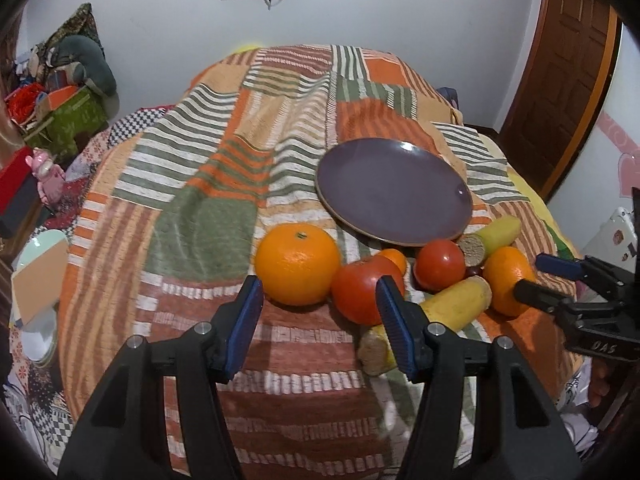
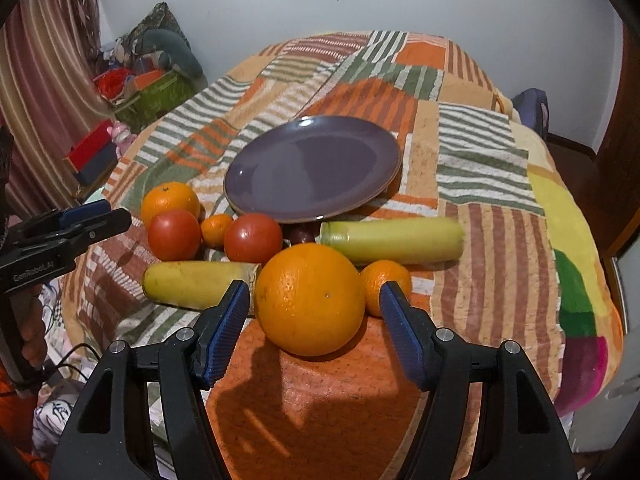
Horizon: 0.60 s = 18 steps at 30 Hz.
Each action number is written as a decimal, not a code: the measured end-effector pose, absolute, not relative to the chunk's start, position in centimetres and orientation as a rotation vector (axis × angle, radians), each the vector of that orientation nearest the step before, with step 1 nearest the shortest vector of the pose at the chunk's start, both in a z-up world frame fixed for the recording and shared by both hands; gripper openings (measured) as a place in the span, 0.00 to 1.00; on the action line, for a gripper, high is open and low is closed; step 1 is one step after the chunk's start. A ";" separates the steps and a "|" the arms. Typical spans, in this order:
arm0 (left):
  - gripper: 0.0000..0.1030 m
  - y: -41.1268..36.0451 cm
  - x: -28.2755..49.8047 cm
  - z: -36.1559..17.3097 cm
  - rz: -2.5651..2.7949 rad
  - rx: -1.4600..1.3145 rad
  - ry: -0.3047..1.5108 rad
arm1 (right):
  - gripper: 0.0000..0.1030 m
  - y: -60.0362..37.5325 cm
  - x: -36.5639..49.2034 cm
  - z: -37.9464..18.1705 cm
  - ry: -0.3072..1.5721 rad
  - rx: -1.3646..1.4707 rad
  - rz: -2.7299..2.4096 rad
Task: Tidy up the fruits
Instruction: 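Grasp a large orange with the right tool while the left tool grasps another orange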
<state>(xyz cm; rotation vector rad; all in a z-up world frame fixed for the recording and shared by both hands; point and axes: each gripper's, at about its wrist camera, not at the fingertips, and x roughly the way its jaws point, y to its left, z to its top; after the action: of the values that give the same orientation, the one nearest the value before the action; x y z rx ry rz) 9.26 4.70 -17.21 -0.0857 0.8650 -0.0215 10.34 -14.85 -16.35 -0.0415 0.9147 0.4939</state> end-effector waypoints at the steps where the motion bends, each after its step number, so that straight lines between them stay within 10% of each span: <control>1: 0.57 4.5 9.4 -17.3 -0.028 -0.088 0.870 | 0.62 -14.8 10.4 -16.5 0.923 -0.043 0.497; 18: 0.65 4.3 10.4 -18.3 -0.032 -0.078 0.927 | 0.59 -14.6 10.8 -17.5 0.949 -0.053 0.509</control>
<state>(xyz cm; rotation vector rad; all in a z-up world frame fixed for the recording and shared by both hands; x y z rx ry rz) 10.44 4.33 -18.29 -0.0776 0.9268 -0.0321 10.76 -14.59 -17.55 -0.0526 0.9488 0.5085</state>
